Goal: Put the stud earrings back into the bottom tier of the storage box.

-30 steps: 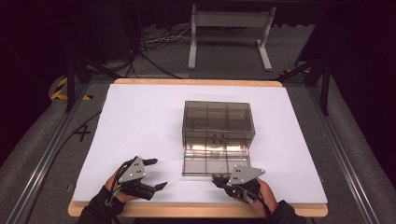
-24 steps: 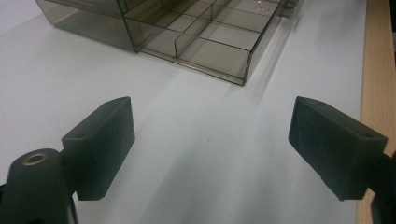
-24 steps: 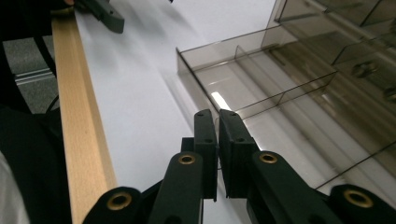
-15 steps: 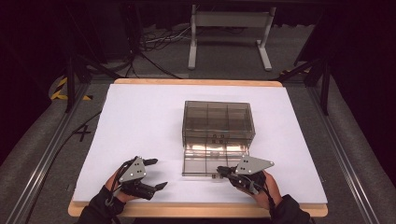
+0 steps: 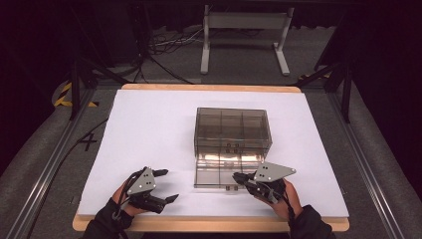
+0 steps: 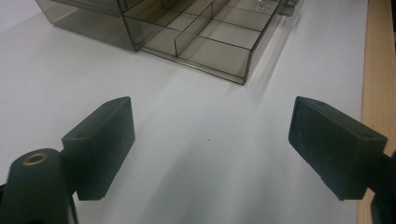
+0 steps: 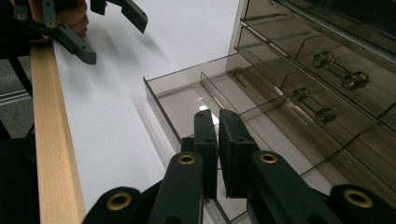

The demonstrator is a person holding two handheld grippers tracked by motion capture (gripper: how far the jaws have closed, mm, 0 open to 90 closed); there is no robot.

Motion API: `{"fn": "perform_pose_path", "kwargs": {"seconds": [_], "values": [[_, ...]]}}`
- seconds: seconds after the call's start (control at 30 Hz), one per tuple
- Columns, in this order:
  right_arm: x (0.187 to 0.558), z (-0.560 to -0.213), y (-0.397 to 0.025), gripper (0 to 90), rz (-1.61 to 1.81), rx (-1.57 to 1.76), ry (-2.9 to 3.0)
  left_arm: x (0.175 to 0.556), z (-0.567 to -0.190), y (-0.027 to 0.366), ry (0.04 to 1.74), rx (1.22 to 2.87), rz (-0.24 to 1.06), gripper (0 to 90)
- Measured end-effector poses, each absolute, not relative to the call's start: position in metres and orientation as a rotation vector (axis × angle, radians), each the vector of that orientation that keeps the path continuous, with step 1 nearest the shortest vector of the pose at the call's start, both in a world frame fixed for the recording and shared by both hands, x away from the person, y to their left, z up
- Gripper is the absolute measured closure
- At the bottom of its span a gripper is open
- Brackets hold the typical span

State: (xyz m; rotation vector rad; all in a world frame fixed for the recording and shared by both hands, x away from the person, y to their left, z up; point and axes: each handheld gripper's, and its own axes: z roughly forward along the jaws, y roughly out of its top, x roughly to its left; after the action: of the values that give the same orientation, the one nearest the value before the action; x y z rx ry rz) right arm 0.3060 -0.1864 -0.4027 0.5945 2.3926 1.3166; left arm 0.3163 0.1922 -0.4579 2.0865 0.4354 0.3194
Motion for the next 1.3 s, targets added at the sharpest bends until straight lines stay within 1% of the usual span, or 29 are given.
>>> {"fn": "perform_pose_path", "kwargs": {"seconds": [0.77, 1.3], "values": [[0.316, -0.402, -0.182, 86.2, 1.302, 0.607, 2.398, 0.316, -0.458, 0.191, 0.434, 2.095, 0.318, 14.8], [0.329, -0.423, -0.176, 86.2, 1.250, 0.662, 2.462, 0.317, -0.458, 0.191, 0.435, 2.102, 0.317, 14.7]]}}
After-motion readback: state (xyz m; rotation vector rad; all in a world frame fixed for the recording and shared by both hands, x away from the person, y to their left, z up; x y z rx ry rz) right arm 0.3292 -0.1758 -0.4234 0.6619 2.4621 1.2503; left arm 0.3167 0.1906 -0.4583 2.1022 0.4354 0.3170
